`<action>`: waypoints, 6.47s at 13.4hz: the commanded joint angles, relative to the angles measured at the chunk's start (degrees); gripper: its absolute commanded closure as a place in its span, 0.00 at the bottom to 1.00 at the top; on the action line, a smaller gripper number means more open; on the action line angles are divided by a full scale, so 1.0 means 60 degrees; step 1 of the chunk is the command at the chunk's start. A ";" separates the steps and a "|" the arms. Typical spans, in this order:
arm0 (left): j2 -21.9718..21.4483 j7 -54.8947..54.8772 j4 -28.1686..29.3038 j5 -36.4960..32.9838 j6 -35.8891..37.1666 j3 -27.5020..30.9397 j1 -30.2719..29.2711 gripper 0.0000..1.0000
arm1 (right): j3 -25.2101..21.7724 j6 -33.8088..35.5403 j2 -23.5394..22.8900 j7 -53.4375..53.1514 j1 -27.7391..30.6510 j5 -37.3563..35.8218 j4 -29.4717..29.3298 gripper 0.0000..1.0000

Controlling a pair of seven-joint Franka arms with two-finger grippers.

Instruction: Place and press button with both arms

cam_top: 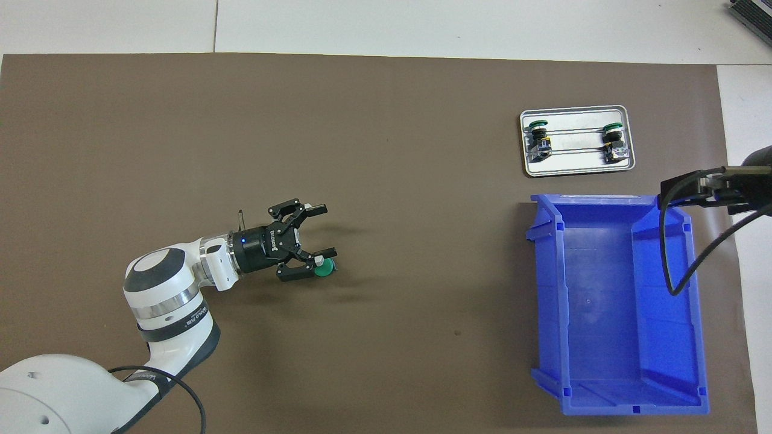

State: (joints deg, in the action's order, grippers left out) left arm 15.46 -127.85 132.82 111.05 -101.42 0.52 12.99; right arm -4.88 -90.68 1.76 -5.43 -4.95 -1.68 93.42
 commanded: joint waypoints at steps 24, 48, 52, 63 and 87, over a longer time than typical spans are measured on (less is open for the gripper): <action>-0.3543 1.8304 -0.4558 -1.5933 -0.0137 -0.0481 -0.0543 0.00 | 0.0067 -0.0178 0.0190 -0.0699 -0.1119 0.0149 0.0117 0.00; -0.2298 2.5629 -0.2275 -1.8156 -0.4466 -0.0673 0.2785 0.88 | 0.0082 -0.1704 0.0220 -0.4090 -0.3805 0.0705 0.1905 0.00; -0.2196 2.5644 -0.1834 -1.8156 -0.4762 -0.0673 0.2873 0.97 | 0.0082 -0.1689 0.0322 -0.4075 -0.3790 0.0705 0.1919 0.00; -0.2284 2.5760 -0.1087 -1.8156 -0.5287 -0.0688 0.3005 1.00 | 0.0082 -0.1689 0.0395 -0.4061 -0.3790 0.0705 0.2036 0.00; -0.1609 2.4462 -0.5242 -1.8171 -0.1485 -0.0614 0.1310 0.92 | 0.0082 -0.1937 0.0395 -0.3741 -0.3819 0.0705 0.2153 0.00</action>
State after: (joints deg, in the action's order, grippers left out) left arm 4.67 22.70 107.19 2.97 -115.91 -2.80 24.94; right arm -4.55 -101.11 2.61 -30.70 -28.14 1.62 104.50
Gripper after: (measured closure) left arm 0.947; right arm 0.000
